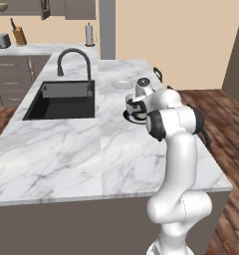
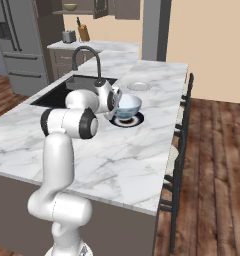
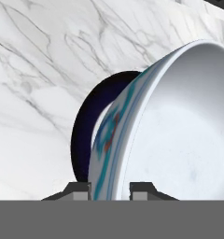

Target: Move the bowls from the cabinet to the plates on the dining table.

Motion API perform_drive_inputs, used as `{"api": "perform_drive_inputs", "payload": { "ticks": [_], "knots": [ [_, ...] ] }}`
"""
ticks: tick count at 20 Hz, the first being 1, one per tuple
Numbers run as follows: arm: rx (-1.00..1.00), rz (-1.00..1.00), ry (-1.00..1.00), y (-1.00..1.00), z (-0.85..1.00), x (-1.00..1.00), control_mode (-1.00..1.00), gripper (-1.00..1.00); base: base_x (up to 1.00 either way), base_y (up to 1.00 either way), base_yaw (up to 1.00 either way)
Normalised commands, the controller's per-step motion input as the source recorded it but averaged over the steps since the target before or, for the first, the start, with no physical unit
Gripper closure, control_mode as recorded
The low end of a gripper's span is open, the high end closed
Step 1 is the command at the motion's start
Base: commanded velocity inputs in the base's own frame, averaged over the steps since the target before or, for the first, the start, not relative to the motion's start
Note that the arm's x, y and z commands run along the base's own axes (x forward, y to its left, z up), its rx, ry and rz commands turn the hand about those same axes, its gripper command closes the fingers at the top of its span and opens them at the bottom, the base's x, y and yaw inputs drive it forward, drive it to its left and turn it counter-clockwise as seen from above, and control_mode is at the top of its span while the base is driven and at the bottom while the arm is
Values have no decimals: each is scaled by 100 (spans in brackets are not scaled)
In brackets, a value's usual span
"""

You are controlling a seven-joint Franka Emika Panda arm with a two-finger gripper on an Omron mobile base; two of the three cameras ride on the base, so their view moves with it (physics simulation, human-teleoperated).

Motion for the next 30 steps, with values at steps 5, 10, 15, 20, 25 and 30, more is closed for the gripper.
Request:
{"api": "perform_drive_inputs", "payload": {
  "ticks": [5, 10, 15, 20, 25, 30],
  "knots": [
    [0, 0, 0, -1, -8, 18, -100, 100, 0, 0, 0],
    [0, 0, 0, -3, -6, 17, -100, 100, 0, 0, 0],
    [0, 0, 0, -3, -8, 16, -100, 100, 0, 0, 0],
    [0, 0, 0, -1, -10, 15, -100, 100, 0, 0, 0],
    [0, 0, 0, -1, -11, 14, -100, 100, 0, 0, 0],
    [0, 0, 0, -2, -11, 15, -100, 100, 0, 0, 0]
  ]
}}
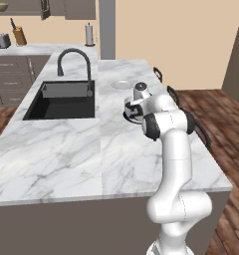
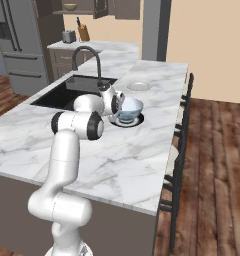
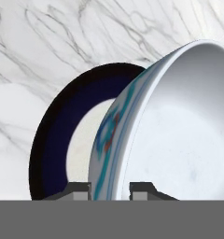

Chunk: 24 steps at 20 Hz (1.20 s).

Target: Move the bowls from the cabinet to the plates on the dining table.

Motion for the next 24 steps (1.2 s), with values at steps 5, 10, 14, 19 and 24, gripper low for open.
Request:
{"api": "perform_drive_inputs", "payload": {
  "ticks": [5, 10, 14, 19, 24],
  "knots": [
    [0, 0, 0, -2, -11, 14, -100, 100, 0, 0, 0],
    [0, 0, 0, -1, -11, 14, -100, 100, 0, 0, 0],
    [0, 0, 1, 0, -8, 0, -100, -100, 0, 0, 0],
    [0, 0, 0, -4, 1, -15, -100, -100, 0, 0, 0],
    [0, 0, 0, -8, 20, -26, -100, -100, 0, 0, 0]
  ]
}}
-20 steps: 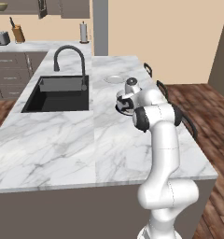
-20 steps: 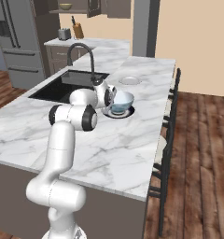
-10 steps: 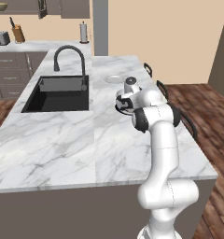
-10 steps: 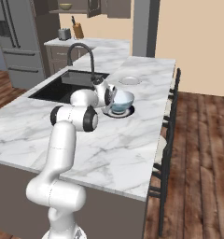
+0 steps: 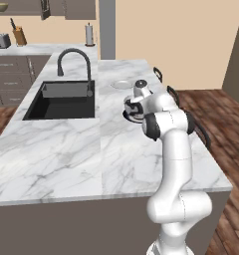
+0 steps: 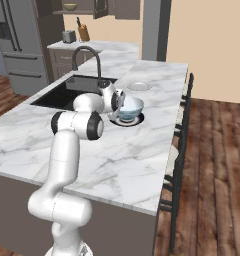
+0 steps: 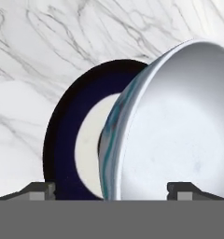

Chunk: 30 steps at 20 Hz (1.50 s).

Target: Move the bowls from the cabinet to the plates on the dining table.

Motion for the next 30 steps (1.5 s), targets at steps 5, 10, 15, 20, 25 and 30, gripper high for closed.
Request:
{"api": "perform_drive_inputs", "payload": {
  "ticks": [5, 10, 15, 20, 25, 30],
  "knots": [
    [4, 0, 0, -1, 41, -40, -100, -100, 0, 0, 0],
    [4, 0, 0, 0, 30, -67, -100, -100, 0, 0, 0],
    [3, 0, 2, 0, 30, -75, -100, -100, 0, 0, 0],
    [0, 0, 8, 0, 19, -80, -100, -100, 0, 0, 0],
    [1, 1, 1, 0, 4, -89, -100, -100, 0, 0, 0],
    [1, 6, 0, 0, 5, -71, -100, -100, 0, 0, 0]
  ]
}}
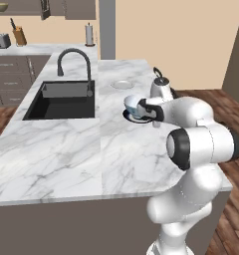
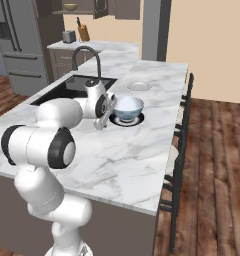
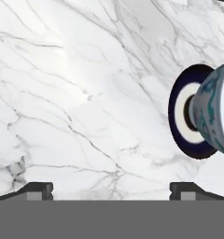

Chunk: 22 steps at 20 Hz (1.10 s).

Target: Move the bowls from the cabinet to the plates on the dining table.

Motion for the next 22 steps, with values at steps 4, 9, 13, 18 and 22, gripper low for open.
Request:
{"api": "perform_drive_inputs", "payload": {
  "ticks": [4, 9, 13, 18, 22],
  "knots": [
    [1, 2, 0, 0, 19, -68, -100, -100, 0, 0, 0],
    [0, 1, 0, 1, 23, -67, -100, -100, 0, 0, 0],
    [5, 0, -6, 0, 28, -65, -100, -100, 0, 0, 0],
    [7, 0, -1, 1, 35, -56, -100, -100, 0, 0, 0],
    [6, 0, 0, 2, 37, -52, -100, -100, 0, 0, 0]
  ]
}}
